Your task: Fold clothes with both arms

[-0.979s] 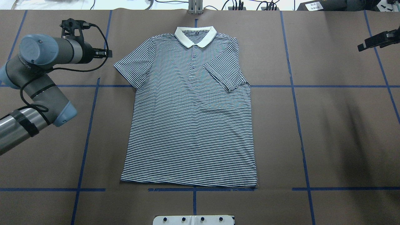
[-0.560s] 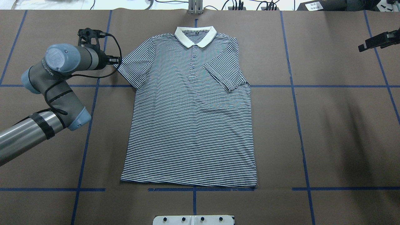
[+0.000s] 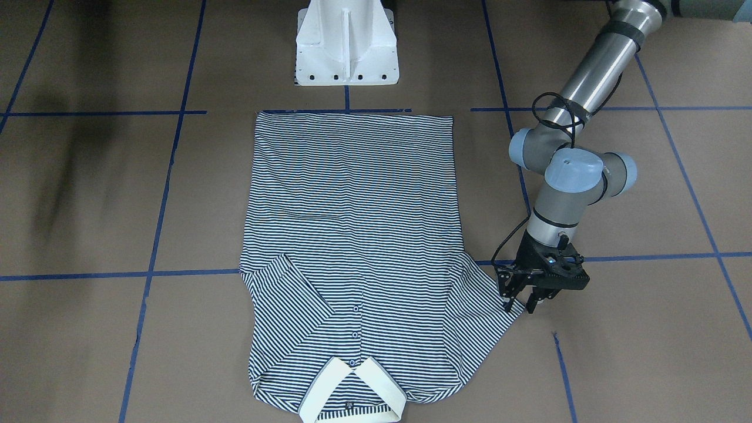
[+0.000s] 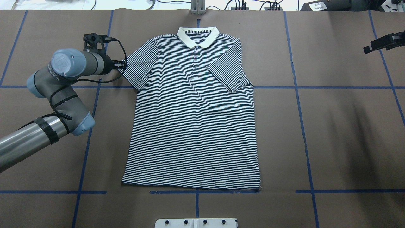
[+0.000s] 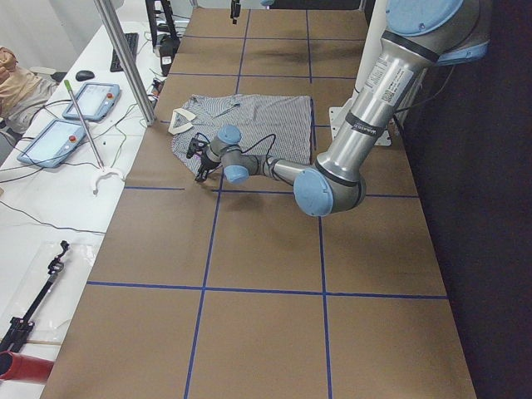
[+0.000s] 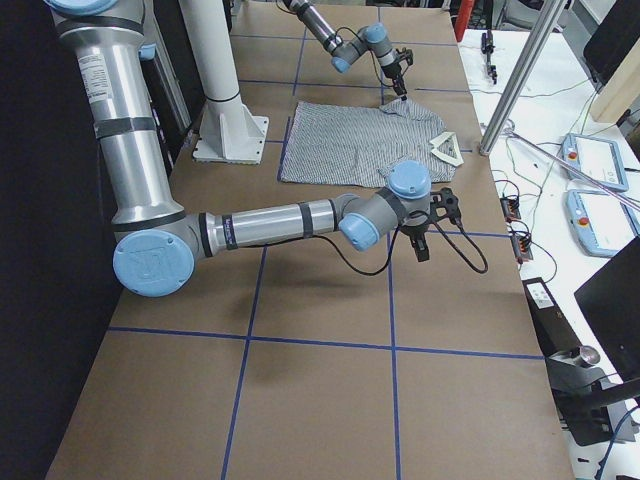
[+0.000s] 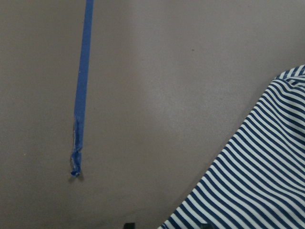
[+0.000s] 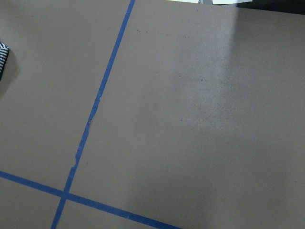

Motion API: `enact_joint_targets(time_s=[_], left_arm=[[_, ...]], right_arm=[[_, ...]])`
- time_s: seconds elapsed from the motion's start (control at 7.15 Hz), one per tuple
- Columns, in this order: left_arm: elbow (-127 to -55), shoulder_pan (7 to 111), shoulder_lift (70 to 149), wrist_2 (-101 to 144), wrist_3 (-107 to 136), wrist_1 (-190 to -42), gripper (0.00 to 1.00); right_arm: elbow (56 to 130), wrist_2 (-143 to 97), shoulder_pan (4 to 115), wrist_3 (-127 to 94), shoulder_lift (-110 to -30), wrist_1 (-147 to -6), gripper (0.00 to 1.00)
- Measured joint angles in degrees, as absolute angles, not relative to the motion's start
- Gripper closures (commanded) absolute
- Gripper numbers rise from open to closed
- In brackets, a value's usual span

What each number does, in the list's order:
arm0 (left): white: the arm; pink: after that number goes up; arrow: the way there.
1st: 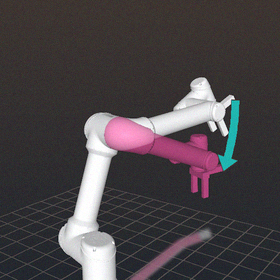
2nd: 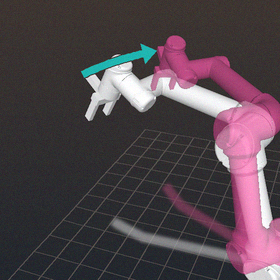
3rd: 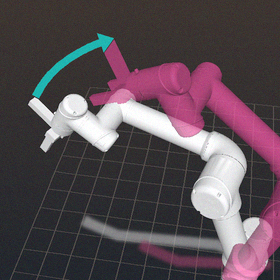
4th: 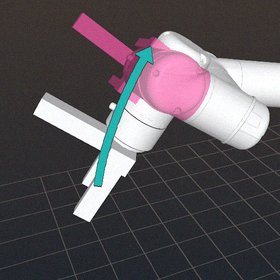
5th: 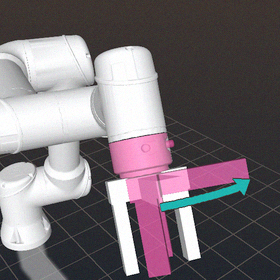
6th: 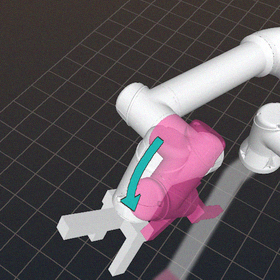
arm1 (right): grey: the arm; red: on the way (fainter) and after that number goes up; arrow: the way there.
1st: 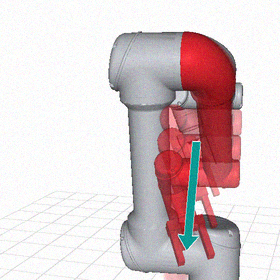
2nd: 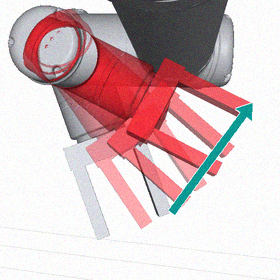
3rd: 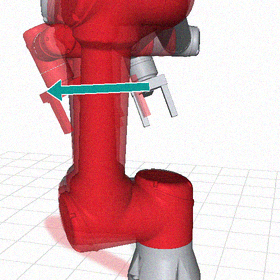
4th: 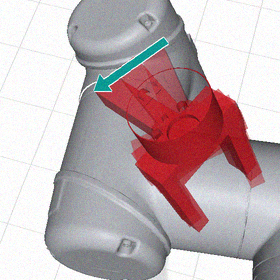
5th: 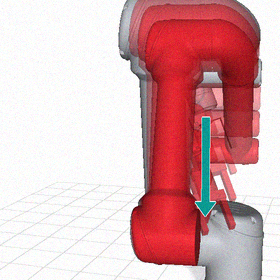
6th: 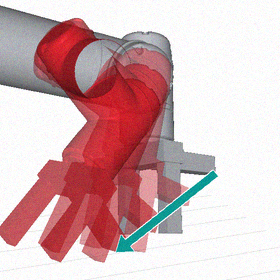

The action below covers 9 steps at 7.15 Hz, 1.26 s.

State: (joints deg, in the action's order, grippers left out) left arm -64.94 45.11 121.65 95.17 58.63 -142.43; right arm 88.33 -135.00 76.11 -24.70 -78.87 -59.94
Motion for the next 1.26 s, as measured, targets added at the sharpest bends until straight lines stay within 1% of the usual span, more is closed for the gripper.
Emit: enact_joint_targets(time_s=[0.28, 0.56, 0.84, 1.12, 1.26], left_arm=[[-65.4, 44.9, 122.0, 95.2, 59.5, -142.5, 1.0], [-67.3, 44.9, 122.7, 95.4, 59.3, -140.3, 1.0], [-70.6, 44.7, 127.8, 95.5, 59.8, -129.0, 1.0], [-70.4, 43.2, 134.2, 95.3, 63.8, -120.2, 1.0], [-68.3, 41.8, 137.3, 94.9, 66.3, -117.8, 0.56]], right_arm=[[88.3, -135.0, 76.1, -24.7, -78.9, -59.9, 0.0], [88.4, -135.0, 76.1, -24.7, -79.2, -59.9, 0.0], [88.4, -135.0, 76.1, -24.7, -79.3, -59.9, 0.0], [88.5, -135.0, 76.1, -24.8, -79.4, -59.9, 0.0], [88.5, -135.0, 76.1, -24.8, -79.4, -59.9, 0.0]])
